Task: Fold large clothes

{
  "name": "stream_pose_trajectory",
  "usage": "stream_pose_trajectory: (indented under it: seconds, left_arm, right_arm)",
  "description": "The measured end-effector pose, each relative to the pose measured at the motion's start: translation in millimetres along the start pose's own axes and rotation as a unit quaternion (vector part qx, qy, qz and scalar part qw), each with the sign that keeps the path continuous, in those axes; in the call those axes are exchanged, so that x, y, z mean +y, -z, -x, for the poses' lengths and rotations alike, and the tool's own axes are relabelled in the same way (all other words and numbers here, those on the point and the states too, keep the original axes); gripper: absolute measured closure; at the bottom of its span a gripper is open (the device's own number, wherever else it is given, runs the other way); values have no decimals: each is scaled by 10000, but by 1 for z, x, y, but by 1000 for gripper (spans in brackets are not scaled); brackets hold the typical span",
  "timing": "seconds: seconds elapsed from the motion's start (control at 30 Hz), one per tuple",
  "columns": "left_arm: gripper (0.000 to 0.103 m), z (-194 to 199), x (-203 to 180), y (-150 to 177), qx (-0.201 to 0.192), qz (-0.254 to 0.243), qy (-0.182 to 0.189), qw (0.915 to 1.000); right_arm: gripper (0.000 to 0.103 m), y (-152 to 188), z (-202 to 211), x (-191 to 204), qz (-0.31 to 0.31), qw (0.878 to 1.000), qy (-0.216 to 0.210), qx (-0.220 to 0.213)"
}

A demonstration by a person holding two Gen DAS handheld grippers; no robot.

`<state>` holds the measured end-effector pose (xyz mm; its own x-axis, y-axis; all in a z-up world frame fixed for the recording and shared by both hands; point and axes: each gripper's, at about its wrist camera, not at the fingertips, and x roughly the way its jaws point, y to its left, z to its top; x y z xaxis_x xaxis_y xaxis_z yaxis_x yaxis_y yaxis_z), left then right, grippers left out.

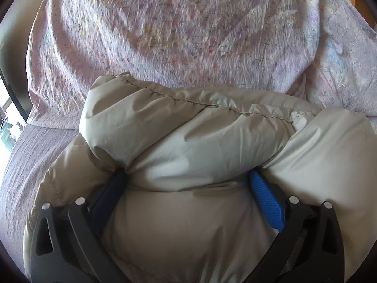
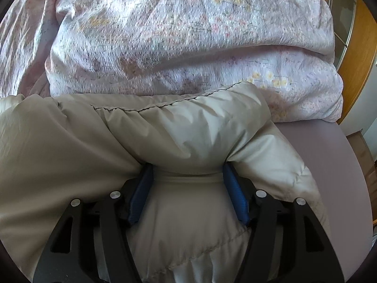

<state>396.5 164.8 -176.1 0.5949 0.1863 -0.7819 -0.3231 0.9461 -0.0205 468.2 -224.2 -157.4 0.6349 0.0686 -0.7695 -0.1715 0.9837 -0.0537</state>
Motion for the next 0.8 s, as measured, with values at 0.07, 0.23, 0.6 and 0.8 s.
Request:
stream_pose_trajectory:
  seconds: [0.07,0.23,0.6,0.8]
  left_arm:
    - [2,-2,0,4,-18,13,12,10000]
    - [2,-4,3,9,-89,48,42,9999]
    - [2,-5,10,22,-175,105,85,9998]
    - [2,-7,11,23,-188,103,83,9997]
  right_arm:
    - [39,2,-2,0,6,10000,6,-36]
    - [39,5,-4,3,11,9999,27,-105]
    - [39,12,-5,13,19,9998,56,-183]
    - [38,13,-5,13,5,9998,57,-181]
